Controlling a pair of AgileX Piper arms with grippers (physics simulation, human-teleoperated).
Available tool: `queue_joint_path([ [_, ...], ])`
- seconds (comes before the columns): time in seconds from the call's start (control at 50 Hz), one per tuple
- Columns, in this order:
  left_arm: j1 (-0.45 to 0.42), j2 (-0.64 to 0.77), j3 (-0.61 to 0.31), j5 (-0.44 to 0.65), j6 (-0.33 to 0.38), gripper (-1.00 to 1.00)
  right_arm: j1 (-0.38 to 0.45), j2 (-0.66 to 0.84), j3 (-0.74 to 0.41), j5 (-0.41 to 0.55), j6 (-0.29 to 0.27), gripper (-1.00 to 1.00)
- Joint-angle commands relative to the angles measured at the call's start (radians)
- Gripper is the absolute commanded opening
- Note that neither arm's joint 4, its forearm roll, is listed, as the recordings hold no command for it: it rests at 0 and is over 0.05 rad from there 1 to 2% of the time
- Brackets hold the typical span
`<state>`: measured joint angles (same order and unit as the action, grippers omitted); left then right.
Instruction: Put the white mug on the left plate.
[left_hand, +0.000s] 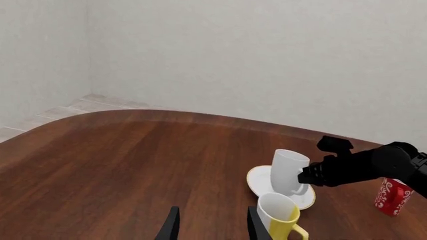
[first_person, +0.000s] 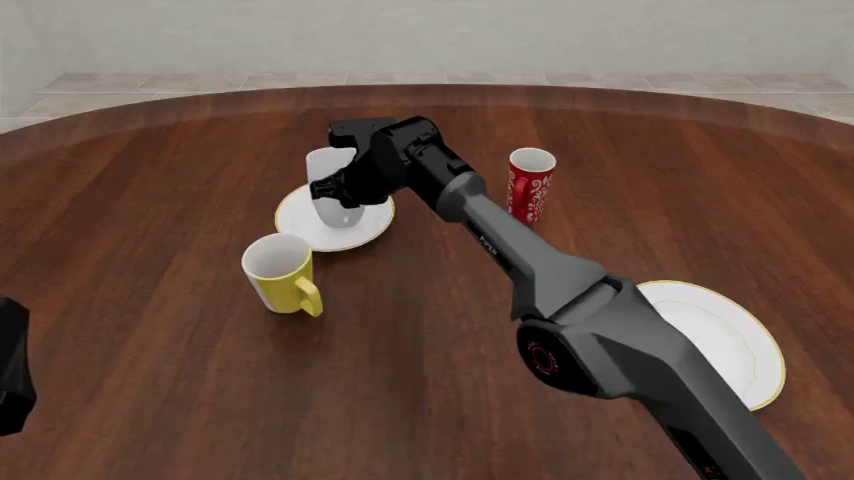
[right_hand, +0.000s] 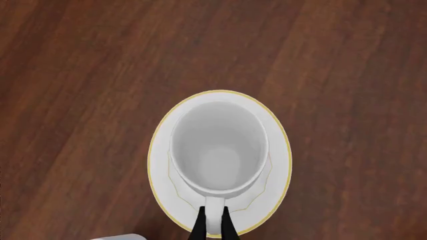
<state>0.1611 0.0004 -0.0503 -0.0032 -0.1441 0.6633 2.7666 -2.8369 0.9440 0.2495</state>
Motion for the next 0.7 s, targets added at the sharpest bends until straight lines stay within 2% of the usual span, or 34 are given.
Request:
queue_joint_path([
  [0.02, 0.001, 0.0, 0.0, 0.0, 0.001, 1.0, 0.003, 0.012, 0.006, 0.007, 0.009, -1.0],
  [0.7, 0.004, 0.0, -0.001, -0.002, -0.002, 1.0, 0.019, 0.036, 0.007, 0.015, 0.029, -1.0],
])
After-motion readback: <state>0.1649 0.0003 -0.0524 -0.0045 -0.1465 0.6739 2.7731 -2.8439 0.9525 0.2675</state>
